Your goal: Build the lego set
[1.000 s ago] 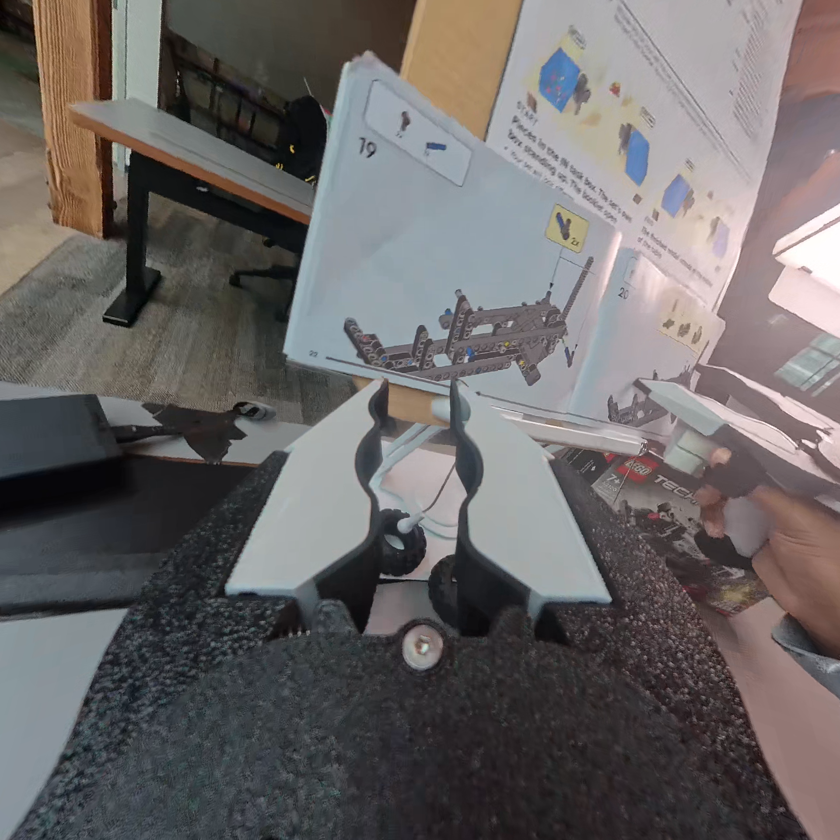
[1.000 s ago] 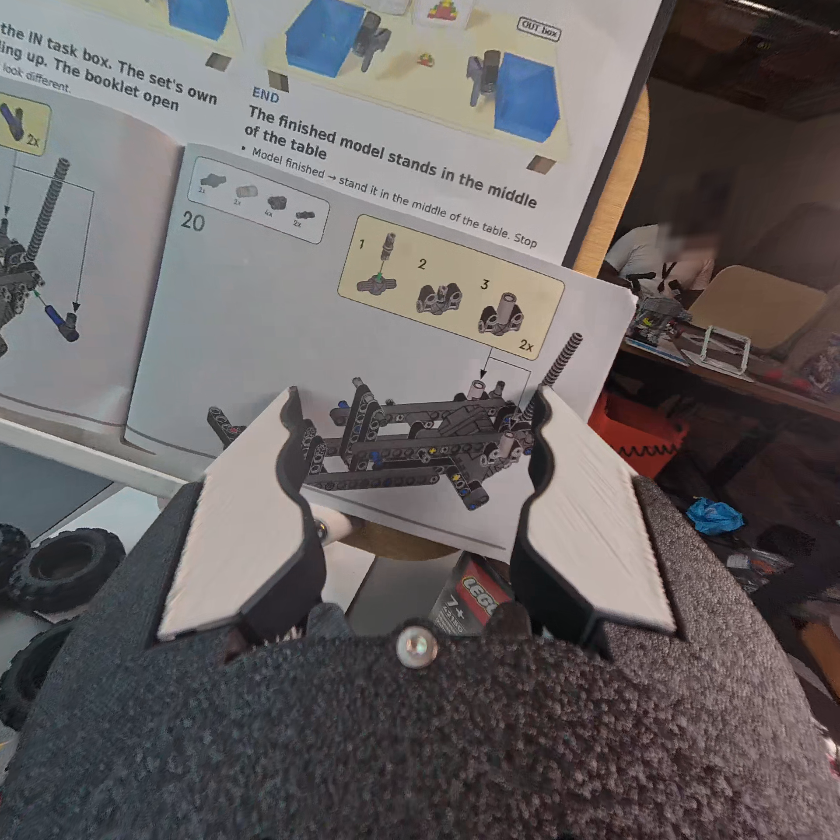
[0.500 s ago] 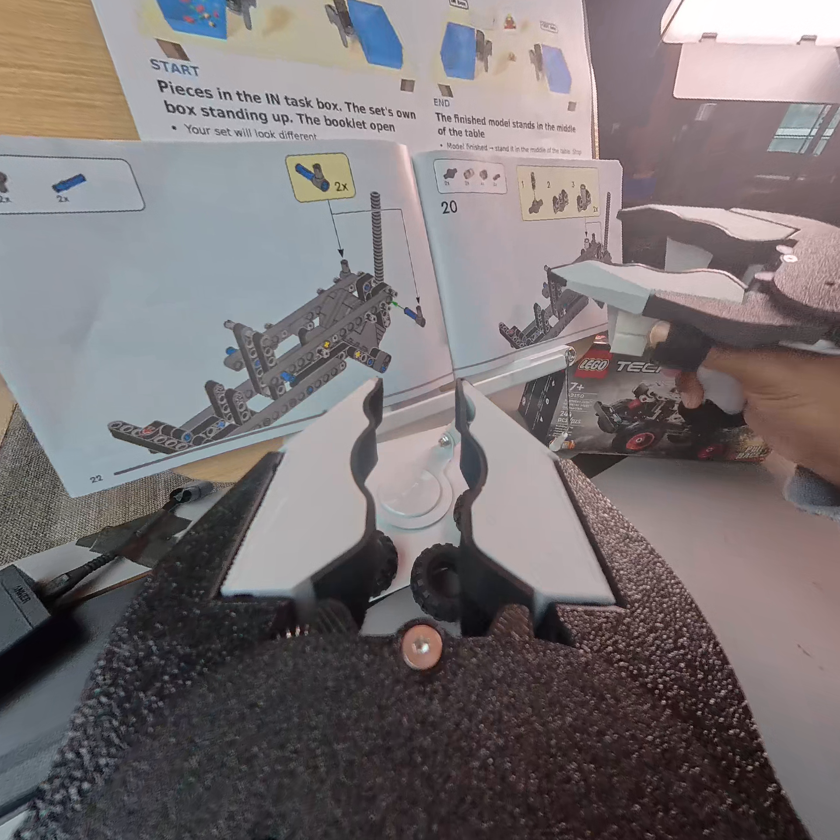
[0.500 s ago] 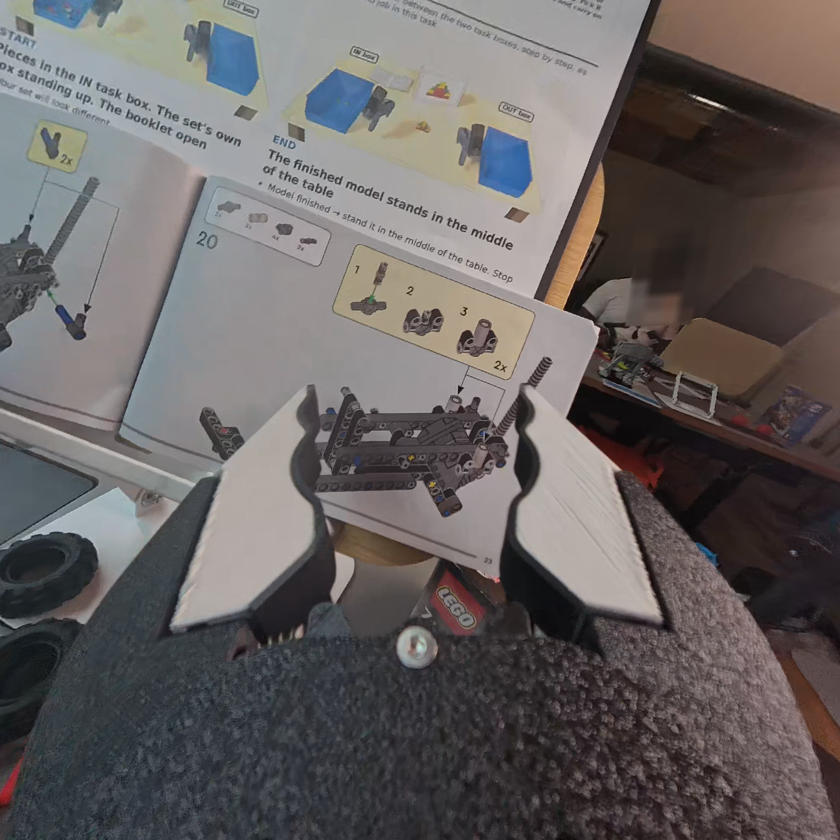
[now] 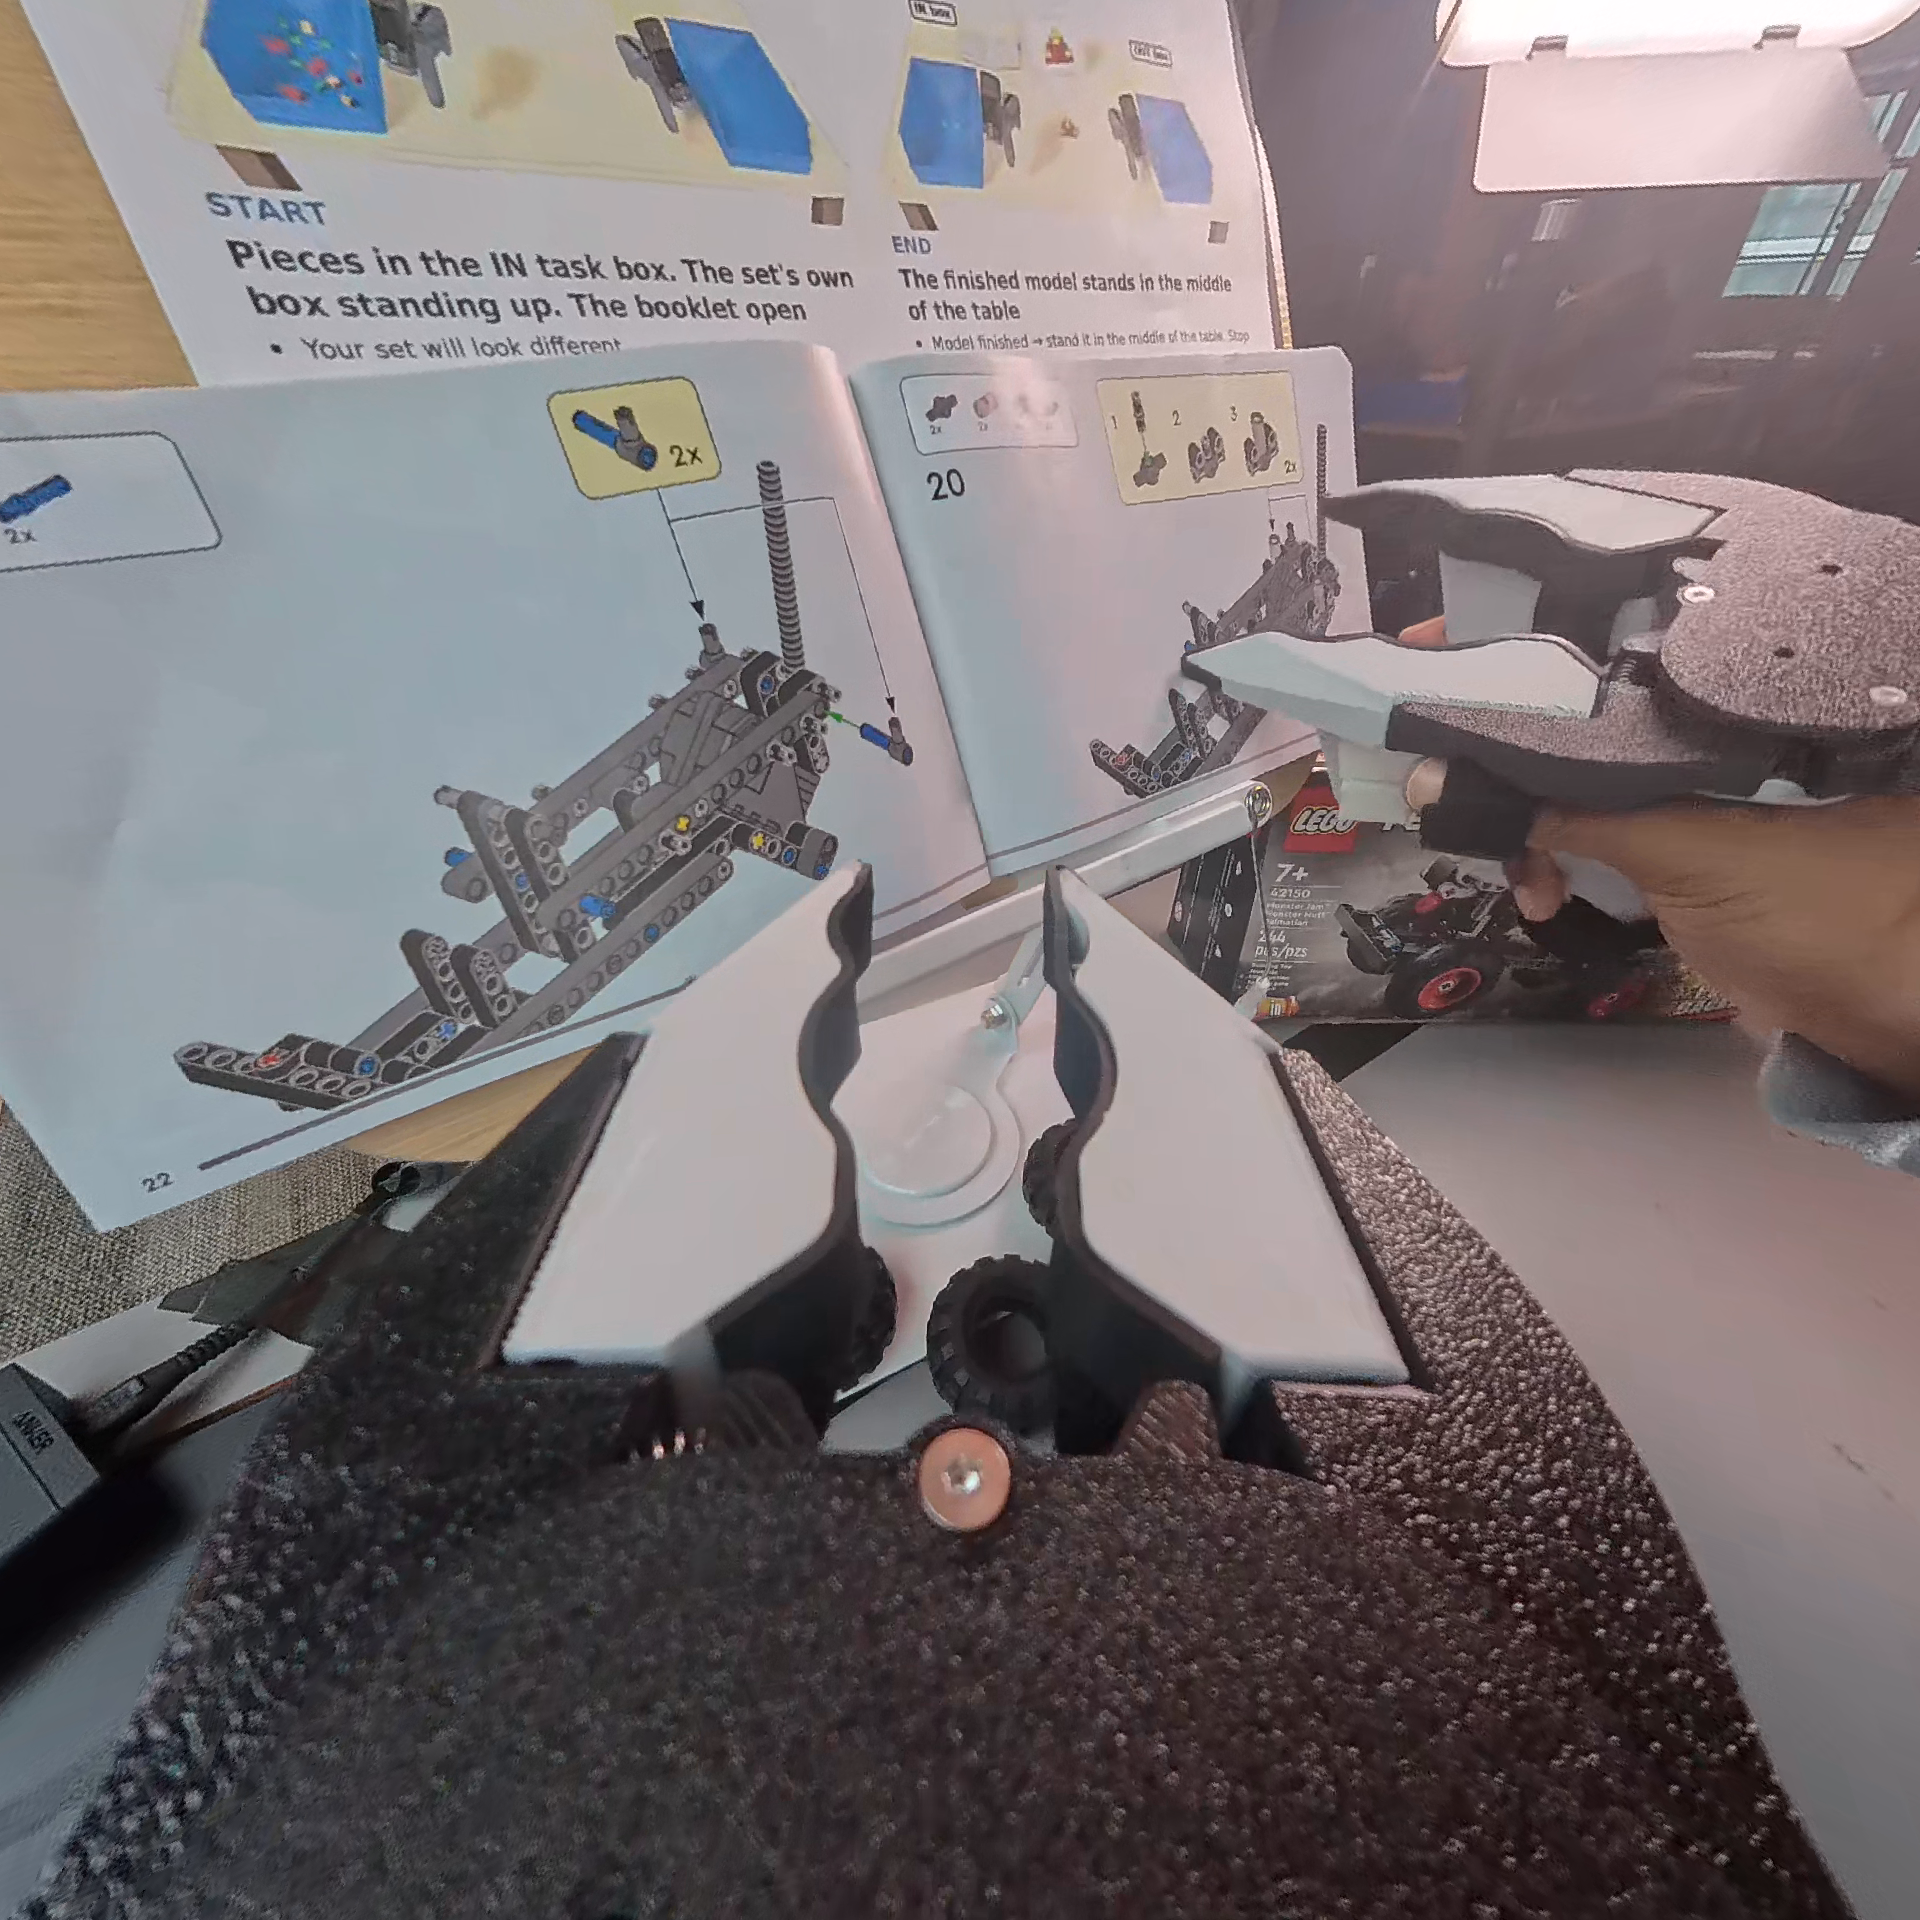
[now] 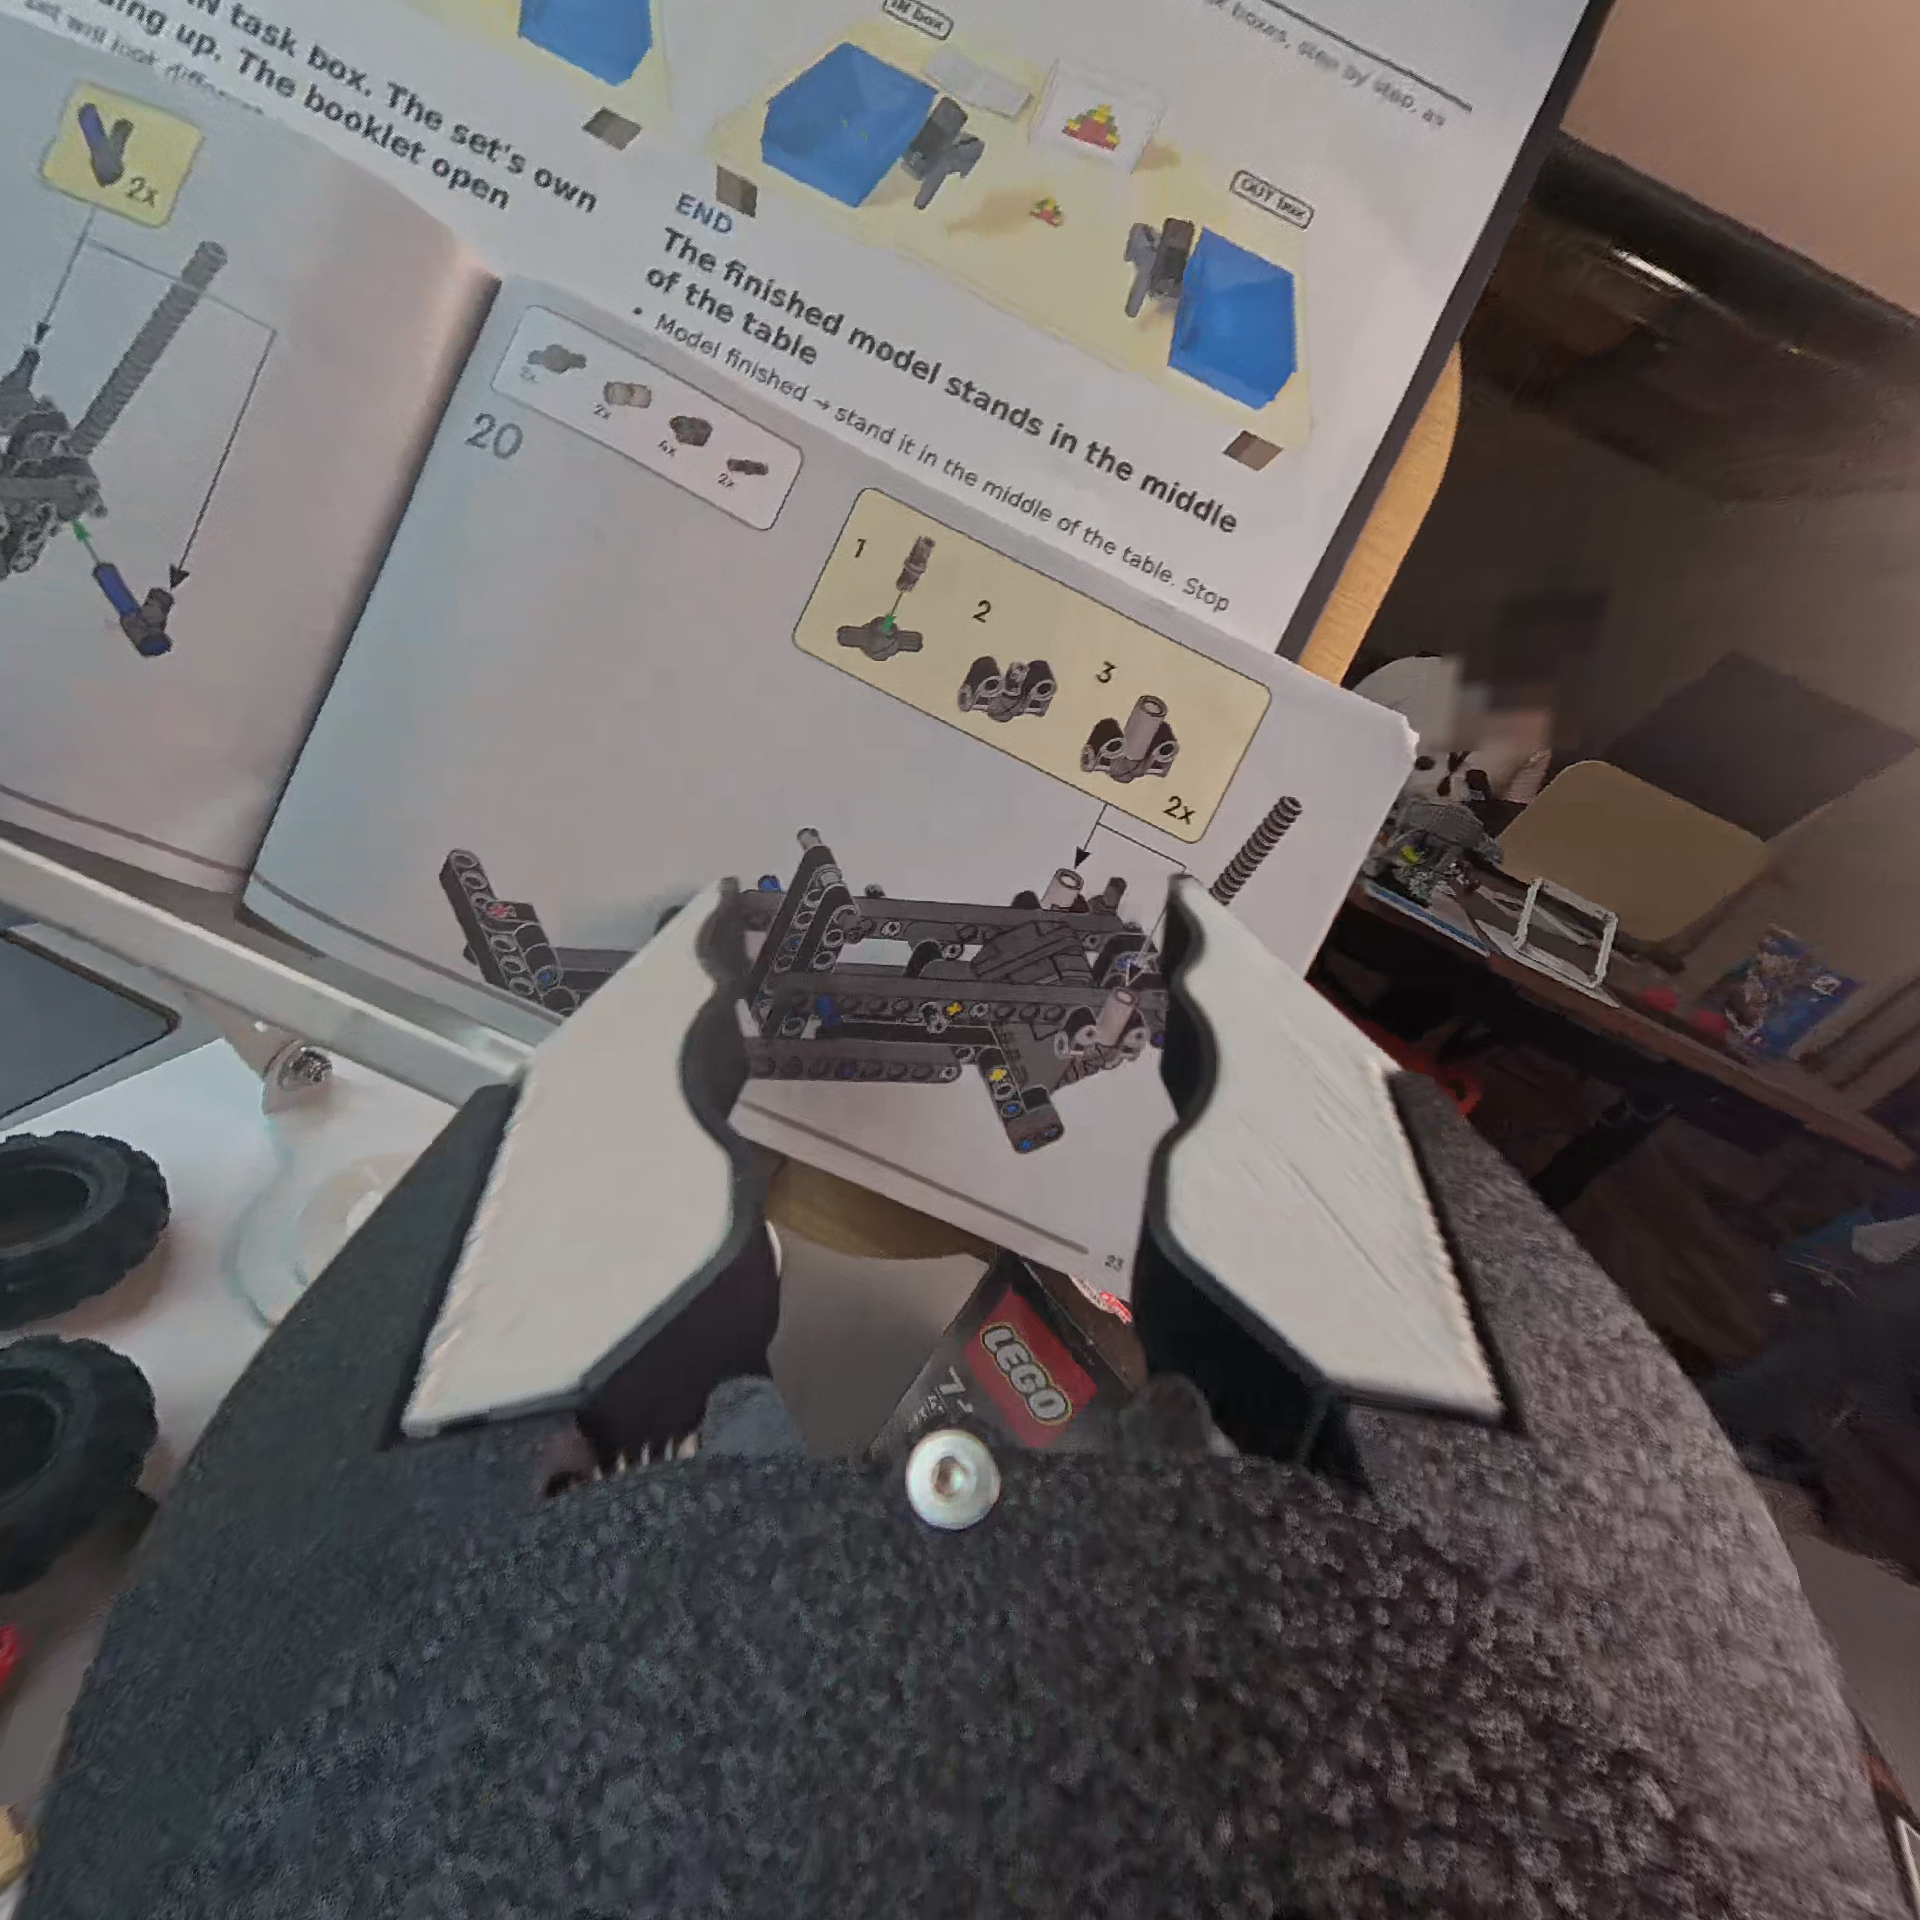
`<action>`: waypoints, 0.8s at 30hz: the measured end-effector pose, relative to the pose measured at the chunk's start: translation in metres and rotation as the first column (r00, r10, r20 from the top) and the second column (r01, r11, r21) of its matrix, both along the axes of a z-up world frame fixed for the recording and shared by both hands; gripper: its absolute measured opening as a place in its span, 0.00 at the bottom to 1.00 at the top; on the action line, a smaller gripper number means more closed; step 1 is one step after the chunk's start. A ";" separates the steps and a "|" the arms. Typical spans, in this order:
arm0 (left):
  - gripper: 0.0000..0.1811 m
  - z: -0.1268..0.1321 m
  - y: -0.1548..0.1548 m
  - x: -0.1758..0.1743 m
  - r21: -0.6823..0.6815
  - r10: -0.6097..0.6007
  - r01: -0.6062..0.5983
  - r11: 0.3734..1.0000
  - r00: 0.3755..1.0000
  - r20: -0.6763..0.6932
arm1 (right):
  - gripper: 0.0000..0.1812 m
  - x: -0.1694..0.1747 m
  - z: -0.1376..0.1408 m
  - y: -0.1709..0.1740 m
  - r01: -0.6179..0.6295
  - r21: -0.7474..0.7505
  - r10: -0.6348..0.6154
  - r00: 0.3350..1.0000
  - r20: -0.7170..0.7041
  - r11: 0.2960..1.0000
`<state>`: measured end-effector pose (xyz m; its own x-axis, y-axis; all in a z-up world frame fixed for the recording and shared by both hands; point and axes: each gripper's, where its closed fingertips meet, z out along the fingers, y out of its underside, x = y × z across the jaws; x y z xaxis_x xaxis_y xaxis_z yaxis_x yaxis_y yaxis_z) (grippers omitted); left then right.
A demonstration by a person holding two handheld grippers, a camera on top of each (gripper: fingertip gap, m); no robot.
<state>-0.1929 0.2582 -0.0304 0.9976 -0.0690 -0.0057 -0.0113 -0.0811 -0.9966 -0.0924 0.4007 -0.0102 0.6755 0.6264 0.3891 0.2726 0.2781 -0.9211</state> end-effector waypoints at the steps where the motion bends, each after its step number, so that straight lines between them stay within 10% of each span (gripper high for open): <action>1: 0.19 0.001 0.001 0.002 0.002 -0.004 0.004 1.000 1.000 0.000 | 0.54 -0.001 0.000 0.004 -0.016 -0.054 0.015 1.000 -0.021 0.998; 10: 0.19 -0.004 0.009 0.015 -0.003 -0.030 0.030 1.000 0.999 0.013 | 0.11 -0.013 -0.019 -0.012 -0.068 -0.021 0.071 0.989 0.129 0.997; 24: 0.35 0.045 0.017 0.075 0.096 -0.386 0.380 0.920 0.837 0.389 | 0.10 -0.025 -0.017 -0.114 -0.439 0.001 0.437 0.894 0.103 0.898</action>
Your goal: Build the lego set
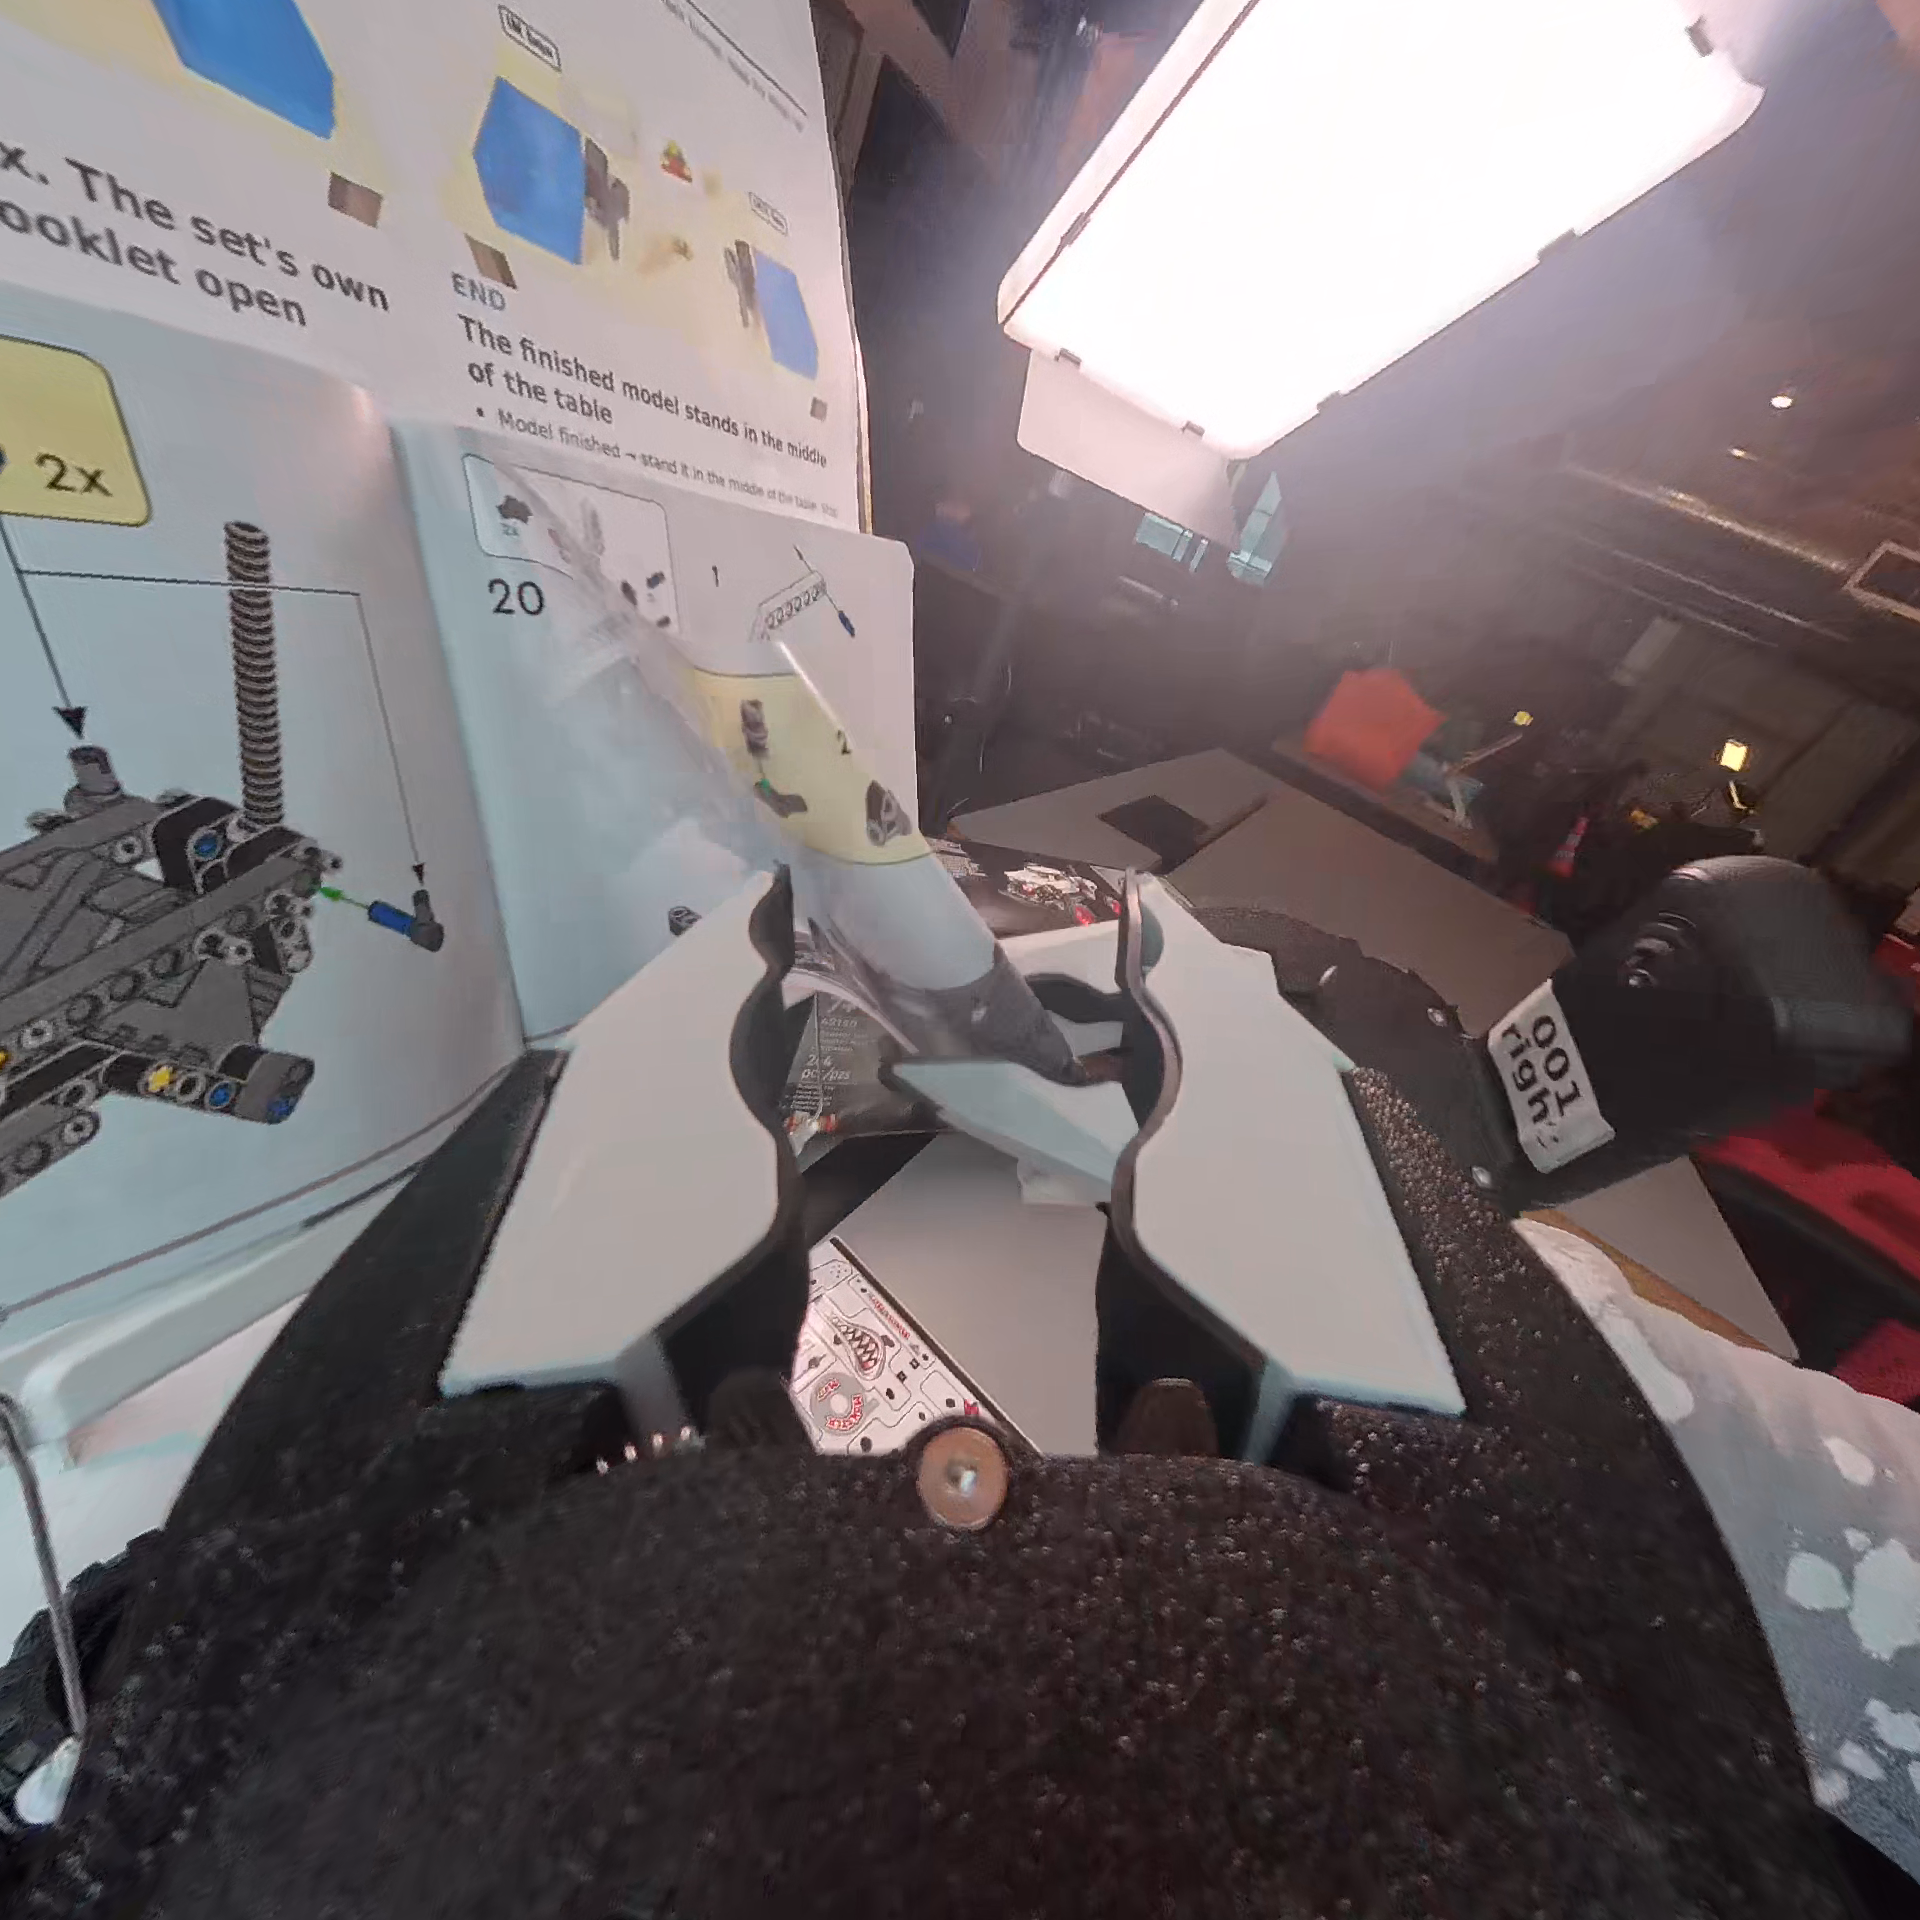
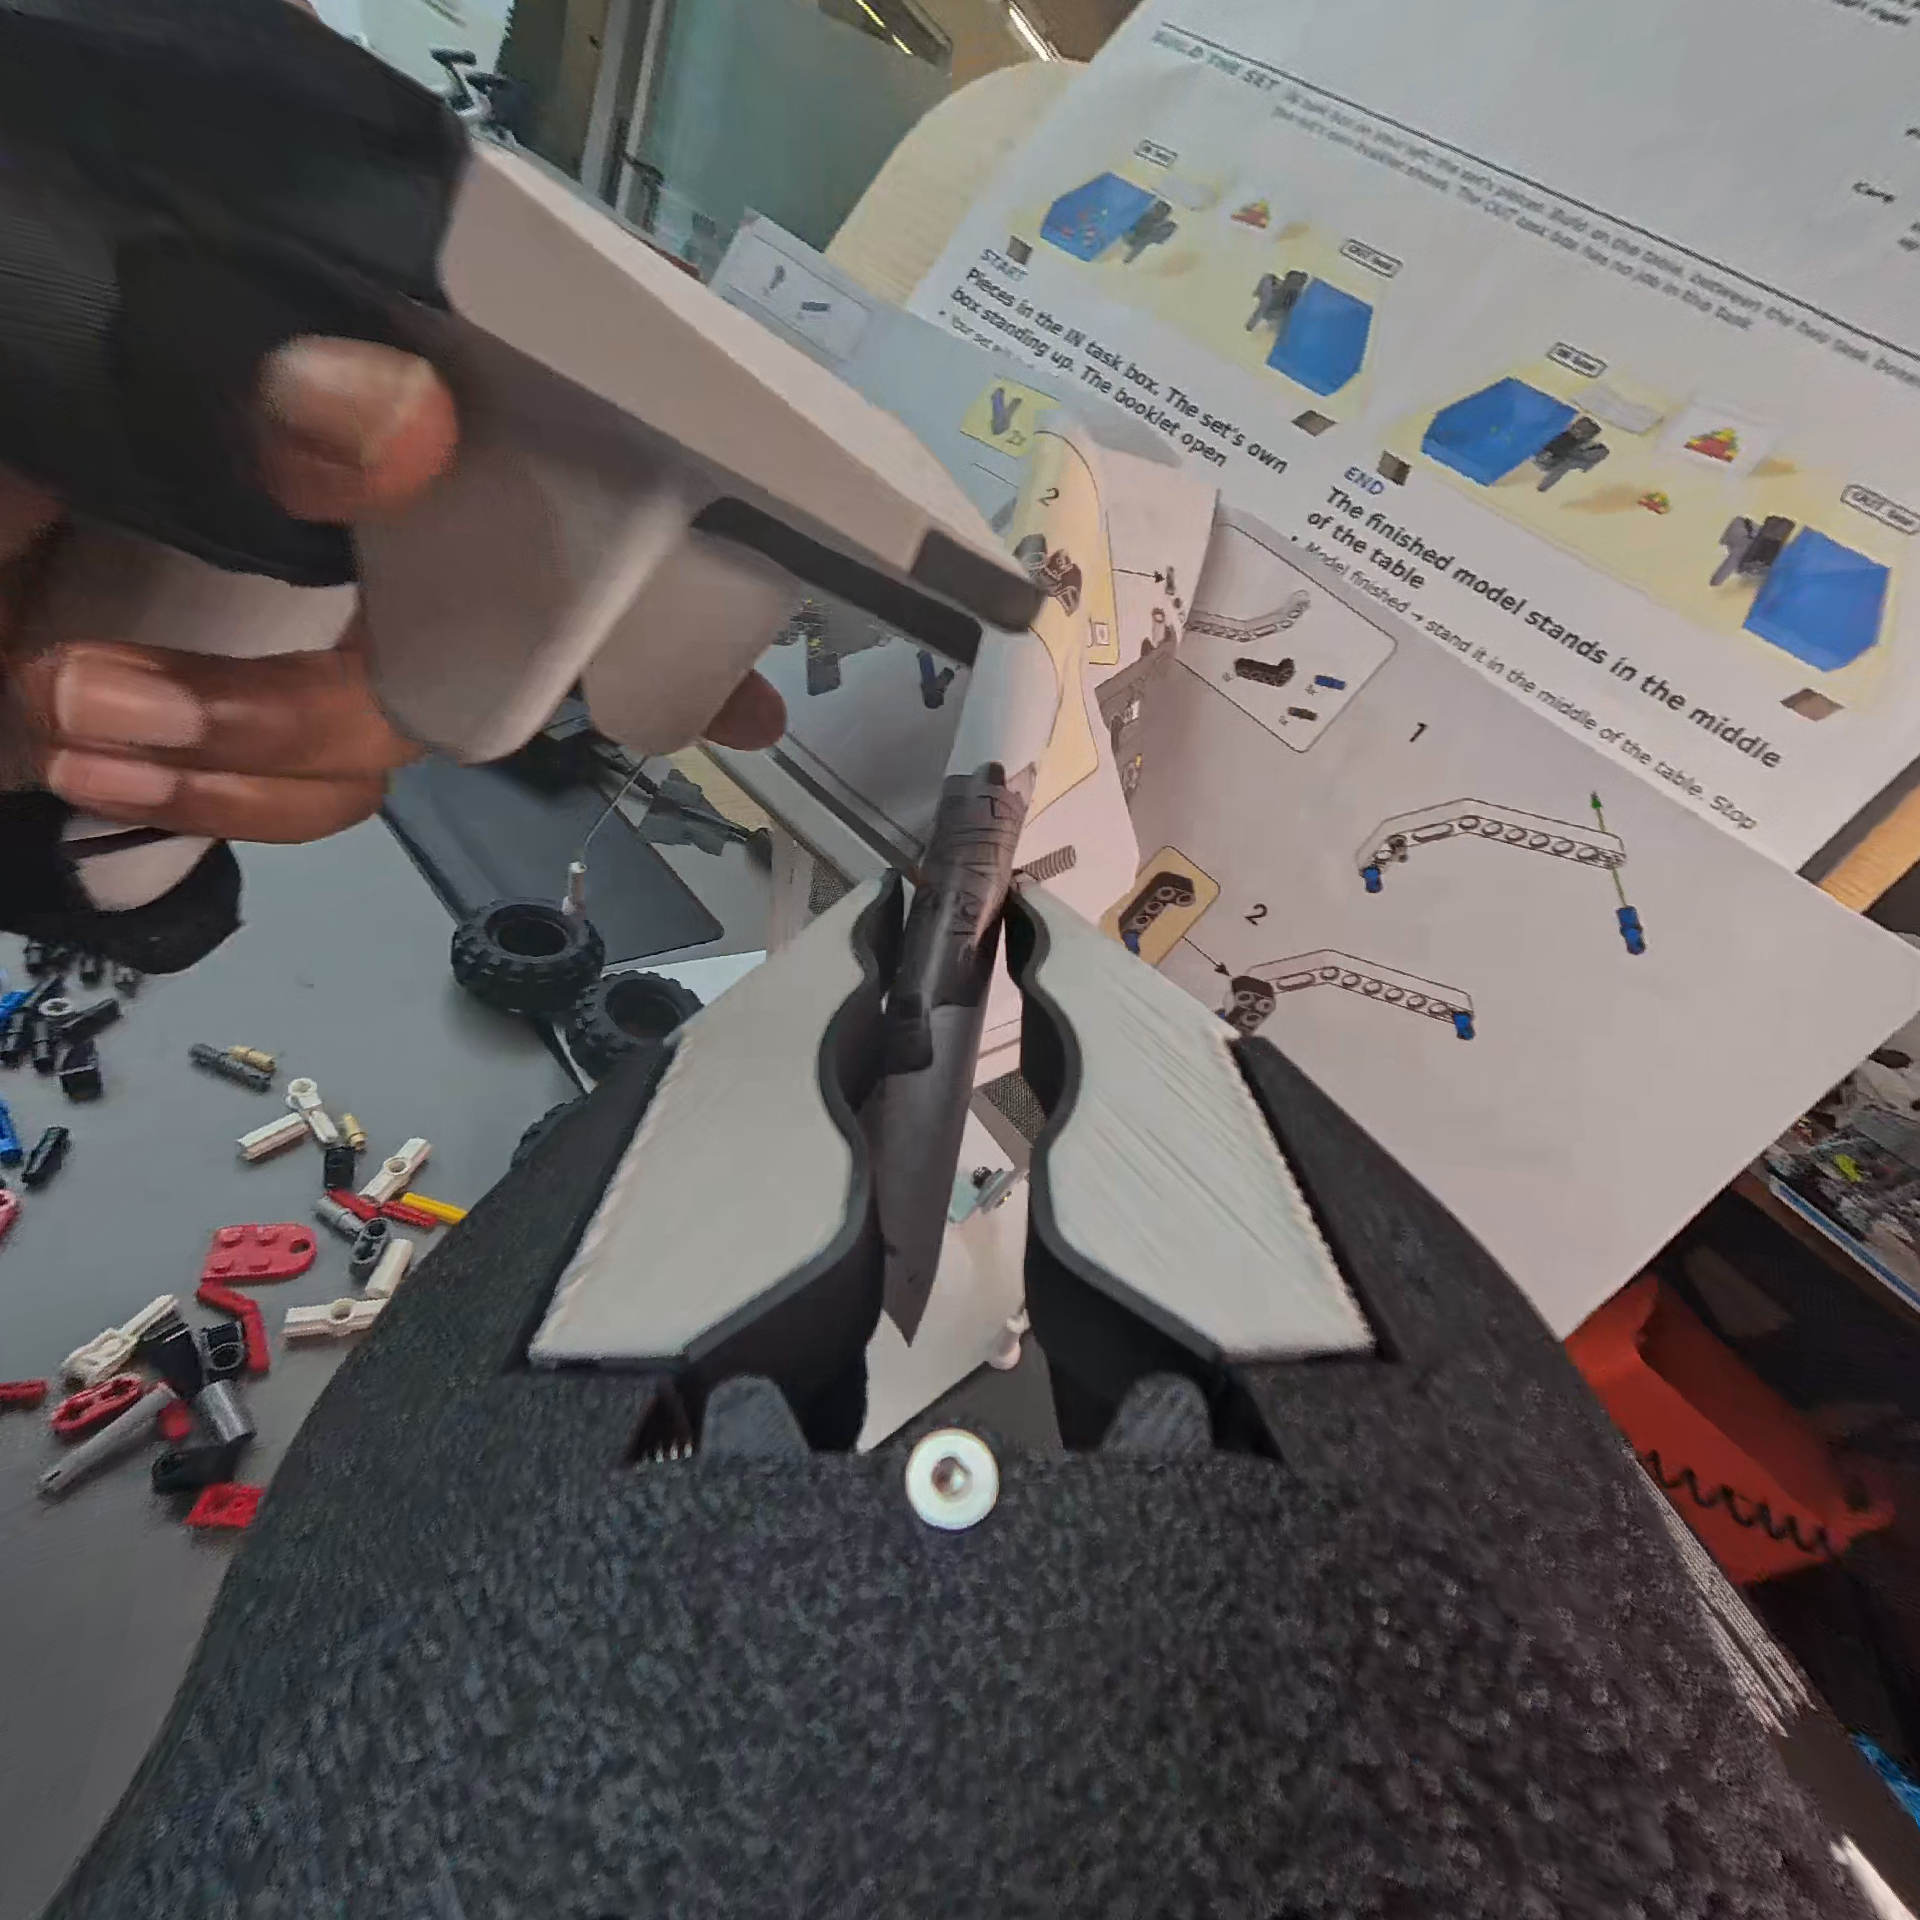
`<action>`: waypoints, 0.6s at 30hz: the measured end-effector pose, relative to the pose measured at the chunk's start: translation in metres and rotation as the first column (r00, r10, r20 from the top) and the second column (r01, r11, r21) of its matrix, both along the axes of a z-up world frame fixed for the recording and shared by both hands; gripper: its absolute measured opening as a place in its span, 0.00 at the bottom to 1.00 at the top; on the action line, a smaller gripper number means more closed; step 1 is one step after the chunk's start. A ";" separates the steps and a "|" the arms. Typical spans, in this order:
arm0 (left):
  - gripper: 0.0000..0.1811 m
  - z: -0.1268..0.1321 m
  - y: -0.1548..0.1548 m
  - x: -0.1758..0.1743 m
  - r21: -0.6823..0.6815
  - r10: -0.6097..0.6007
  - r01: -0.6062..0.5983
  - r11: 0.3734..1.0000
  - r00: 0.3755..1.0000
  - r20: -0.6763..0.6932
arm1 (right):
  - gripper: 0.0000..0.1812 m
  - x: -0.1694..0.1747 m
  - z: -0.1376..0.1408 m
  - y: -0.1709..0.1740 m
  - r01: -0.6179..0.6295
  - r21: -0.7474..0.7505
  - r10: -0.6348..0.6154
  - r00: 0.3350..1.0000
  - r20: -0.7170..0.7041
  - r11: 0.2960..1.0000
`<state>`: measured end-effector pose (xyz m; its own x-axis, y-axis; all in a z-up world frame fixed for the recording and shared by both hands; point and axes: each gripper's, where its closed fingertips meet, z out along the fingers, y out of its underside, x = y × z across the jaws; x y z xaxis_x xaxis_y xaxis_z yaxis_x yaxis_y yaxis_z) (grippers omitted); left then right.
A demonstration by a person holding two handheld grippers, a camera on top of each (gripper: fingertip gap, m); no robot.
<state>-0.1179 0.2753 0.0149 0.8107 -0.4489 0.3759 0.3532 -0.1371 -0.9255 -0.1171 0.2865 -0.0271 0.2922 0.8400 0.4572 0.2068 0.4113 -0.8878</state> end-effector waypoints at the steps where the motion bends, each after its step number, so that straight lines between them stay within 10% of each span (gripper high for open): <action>1: 0.29 -0.001 0.003 0.002 -0.017 -0.004 0.004 1.000 1.000 -0.015 | 0.10 -0.001 0.000 -0.006 -0.016 0.012 0.016 1.000 0.006 1.000; 8: 0.14 -0.003 -0.003 -0.007 -0.041 0.022 -0.024 0.999 0.998 -0.050 | 0.18 -0.002 0.005 -0.053 -0.290 -0.114 0.293 0.956 0.004 0.950; 13: 0.09 0.004 -0.019 -0.031 -0.024 0.049 -0.051 0.998 0.996 -0.071 | 0.18 0.013 0.031 -0.079 -0.565 -0.335 0.544 0.823 -0.166 0.754; 18: 0.08 0.006 -0.033 -0.052 -0.017 0.066 -0.068 0.998 0.991 -0.118 | 0.18 0.009 0.055 -0.011 -0.384 -0.344 0.287 0.910 -0.299 0.857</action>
<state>-0.1700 0.2423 0.0208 0.8777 -0.3850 0.2854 0.2516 -0.1368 -0.9581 -0.1083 0.2755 0.0277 0.0154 0.9994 0.0304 -0.1096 0.0319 -0.9935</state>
